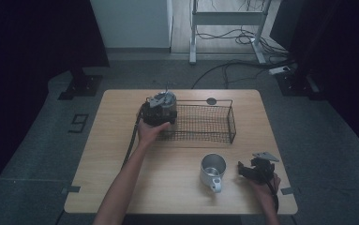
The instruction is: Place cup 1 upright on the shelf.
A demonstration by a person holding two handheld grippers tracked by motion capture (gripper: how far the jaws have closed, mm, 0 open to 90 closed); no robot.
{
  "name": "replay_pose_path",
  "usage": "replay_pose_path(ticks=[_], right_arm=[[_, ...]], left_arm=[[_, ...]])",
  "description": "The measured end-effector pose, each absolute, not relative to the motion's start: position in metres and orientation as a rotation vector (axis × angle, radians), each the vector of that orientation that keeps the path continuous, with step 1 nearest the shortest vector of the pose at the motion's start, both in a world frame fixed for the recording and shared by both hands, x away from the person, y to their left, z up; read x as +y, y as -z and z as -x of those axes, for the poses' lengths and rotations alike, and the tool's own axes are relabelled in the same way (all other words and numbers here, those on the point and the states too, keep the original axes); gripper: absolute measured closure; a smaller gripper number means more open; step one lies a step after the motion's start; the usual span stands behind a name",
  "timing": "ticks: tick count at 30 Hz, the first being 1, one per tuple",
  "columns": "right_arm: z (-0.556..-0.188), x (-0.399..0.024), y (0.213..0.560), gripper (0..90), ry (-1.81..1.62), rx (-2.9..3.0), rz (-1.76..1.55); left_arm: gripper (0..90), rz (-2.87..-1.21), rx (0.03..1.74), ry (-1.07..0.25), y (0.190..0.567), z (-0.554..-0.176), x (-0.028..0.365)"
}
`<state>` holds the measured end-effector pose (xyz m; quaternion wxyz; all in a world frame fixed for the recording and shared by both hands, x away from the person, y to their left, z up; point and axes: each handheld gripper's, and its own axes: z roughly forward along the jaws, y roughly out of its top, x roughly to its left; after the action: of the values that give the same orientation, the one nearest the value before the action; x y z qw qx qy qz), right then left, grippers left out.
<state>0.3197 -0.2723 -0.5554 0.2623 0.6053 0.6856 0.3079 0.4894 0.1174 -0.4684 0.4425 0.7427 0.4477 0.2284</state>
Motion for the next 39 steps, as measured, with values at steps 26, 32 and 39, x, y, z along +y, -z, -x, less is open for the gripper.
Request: replay_pose_path(ticks=[26,32,39], right_arm=[[-0.320,-0.273,0.555,13.8,-0.835,1.855,-1.638],[-0.320,-0.272,0.555,13.8,-0.834,1.855,-1.638],[-0.319,-0.273,0.555,13.8,-0.833,1.857,-1.636]], left_arm=[[4.0,-1.861,1.146,-0.564,0.481,-0.490,0.111],[3.9,-1.877,1.138,-0.570,0.482,-0.487,0.111],[3.4,-1.871,1.146,-0.590,0.484,-0.482,0.109]])
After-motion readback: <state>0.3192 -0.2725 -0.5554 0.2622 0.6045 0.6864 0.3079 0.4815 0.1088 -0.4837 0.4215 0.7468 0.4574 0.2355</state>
